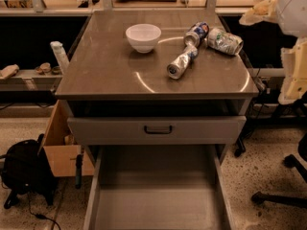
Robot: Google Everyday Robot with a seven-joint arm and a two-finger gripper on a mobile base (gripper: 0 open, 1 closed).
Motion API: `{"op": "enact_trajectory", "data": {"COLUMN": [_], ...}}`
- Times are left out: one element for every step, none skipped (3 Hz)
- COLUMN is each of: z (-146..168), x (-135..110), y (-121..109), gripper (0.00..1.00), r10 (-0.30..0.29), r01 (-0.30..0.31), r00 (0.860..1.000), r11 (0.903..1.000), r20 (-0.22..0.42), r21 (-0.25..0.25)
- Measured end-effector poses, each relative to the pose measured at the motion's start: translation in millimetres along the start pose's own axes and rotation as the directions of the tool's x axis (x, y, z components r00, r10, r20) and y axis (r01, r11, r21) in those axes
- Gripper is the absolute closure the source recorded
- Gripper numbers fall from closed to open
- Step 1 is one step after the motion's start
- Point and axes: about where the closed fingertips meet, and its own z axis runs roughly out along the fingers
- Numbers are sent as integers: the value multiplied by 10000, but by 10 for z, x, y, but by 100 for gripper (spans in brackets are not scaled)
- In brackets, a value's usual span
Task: Place redbull can into middle drawer
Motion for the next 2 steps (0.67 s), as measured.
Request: {"op": "enact_trajectory", "data": {"z": [18,148], "x": [-22,-75], "y": [-119,-280], "gripper": [0,0], "r10": [-1558,-2762], "r01": [1563,2781], "r00": [9872,9592], "r11": [9876,9602], "r20": [350,610], "r21": [-123,-249]}}
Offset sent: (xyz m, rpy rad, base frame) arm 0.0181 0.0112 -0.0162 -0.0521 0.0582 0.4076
